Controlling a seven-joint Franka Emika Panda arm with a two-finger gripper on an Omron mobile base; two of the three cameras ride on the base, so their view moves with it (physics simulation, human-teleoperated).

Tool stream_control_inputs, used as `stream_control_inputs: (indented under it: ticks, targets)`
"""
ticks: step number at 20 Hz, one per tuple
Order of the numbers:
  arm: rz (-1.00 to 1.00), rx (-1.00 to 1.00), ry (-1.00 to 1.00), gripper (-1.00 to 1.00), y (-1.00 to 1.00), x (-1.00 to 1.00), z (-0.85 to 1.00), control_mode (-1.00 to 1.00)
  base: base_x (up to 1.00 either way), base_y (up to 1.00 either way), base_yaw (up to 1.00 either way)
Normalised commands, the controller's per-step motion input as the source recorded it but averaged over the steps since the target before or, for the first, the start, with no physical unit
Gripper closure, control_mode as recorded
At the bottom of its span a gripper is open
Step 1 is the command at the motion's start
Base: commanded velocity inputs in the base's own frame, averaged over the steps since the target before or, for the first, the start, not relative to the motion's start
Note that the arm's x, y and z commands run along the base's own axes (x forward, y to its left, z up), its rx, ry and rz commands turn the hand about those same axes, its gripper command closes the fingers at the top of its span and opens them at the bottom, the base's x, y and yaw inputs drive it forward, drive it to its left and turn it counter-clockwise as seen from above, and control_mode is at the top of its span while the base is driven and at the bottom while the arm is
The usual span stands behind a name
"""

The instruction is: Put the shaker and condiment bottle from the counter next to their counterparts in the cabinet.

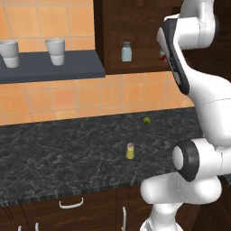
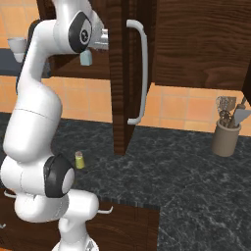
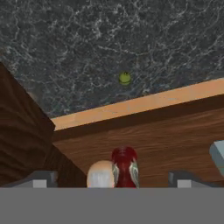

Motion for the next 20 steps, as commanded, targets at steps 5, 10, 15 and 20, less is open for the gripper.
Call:
stream_control_inputs:
  ticks: [5, 10, 15, 20]
  targets:
    - [0.0, 0.16, 0.0, -1.0, 0.38, -0.77, -0.49, -1.0, 0.0, 0.0, 0.0]
    - [0.0, 0.06, 0.0, -1.0, 0.43, -0.55, -0.55, -1.0, 0.0, 0.0, 0.0]
    - [0.05, 0.11, 0.0, -1.0, 0.42, -0.43, -0.35, -1.0, 0.0, 0.0, 0.0]
    - [0.06, 0.17, 0.0, -1.0, 0.32, -0.46, -0.39, -1.0, 0.0, 0.0, 0.0]
